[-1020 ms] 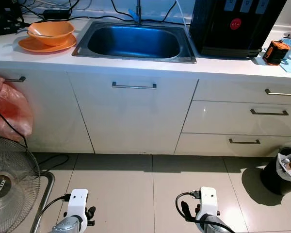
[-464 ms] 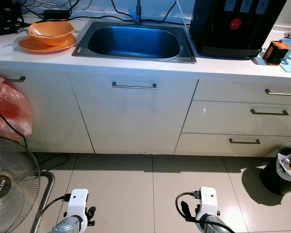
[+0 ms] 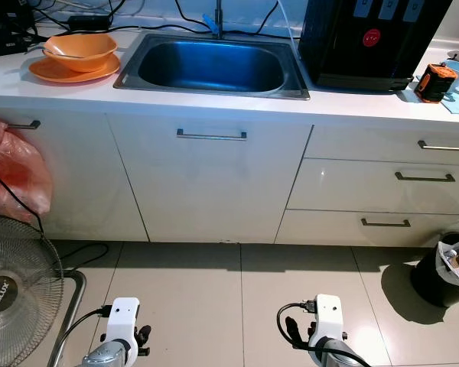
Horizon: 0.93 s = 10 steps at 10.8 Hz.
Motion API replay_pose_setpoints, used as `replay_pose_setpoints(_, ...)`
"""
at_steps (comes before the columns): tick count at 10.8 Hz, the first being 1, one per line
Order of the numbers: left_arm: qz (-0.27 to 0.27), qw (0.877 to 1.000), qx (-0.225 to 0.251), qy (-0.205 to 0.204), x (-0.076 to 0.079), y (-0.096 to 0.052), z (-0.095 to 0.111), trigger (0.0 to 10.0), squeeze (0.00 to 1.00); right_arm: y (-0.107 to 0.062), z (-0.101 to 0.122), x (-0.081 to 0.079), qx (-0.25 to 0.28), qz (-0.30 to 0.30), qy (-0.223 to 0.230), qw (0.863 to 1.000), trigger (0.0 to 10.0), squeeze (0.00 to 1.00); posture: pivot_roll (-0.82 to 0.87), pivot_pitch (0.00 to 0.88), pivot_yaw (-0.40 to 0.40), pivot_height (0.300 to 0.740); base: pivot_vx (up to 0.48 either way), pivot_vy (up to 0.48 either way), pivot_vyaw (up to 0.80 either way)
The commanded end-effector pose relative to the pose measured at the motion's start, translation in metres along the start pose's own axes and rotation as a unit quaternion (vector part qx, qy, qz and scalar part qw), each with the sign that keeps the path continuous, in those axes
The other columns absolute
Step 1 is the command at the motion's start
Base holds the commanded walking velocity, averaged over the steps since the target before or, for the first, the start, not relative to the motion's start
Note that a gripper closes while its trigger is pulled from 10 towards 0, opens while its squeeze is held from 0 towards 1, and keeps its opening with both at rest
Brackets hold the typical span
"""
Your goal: Kitchen organization
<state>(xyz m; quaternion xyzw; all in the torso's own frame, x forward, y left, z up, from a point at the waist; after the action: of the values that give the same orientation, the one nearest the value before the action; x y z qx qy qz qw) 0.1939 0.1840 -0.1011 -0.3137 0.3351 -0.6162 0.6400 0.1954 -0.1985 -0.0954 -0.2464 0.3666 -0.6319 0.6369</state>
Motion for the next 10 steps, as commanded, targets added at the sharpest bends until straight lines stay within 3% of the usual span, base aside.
replay_pose_setpoints(1,-0.002,1.0,-0.006,0.003,0.0016,-0.0004,-0.0033,10.0,0.0,-0.0011,-0.0017,0.0039,-0.007,-0.004,-0.002,1.0,10.0,0.0,0.04,0.0,-0.051,0.74,0.0,0.0,0.0)
replay_pose_setpoints(10,-0.004,1.0,-0.006,0.009,0.0045,-0.0001,-0.0028,10.0,0.0,-0.0012,-0.0013,0.0044,-0.007,-0.001,-0.004,1.0,10.0,0.0,0.04,0.004,-0.056,0.74,0.0,0.0,0.0)
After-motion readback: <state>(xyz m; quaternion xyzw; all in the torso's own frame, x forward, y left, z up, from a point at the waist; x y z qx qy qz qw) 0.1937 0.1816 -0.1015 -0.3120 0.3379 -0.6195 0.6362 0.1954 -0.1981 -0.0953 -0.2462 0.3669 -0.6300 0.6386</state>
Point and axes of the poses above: a point about 5 cm out from each wrist's last joint towards the gripper, its own y axis pointing out of the wrist towards the gripper, its own z axis along the axis of the wrist's last joint, x = y × z, the point moved 2 cm from there along y, pointing out of the wrist towards the gripper, and after that the axes turned 1 degree about y, right-handed, at the moved point
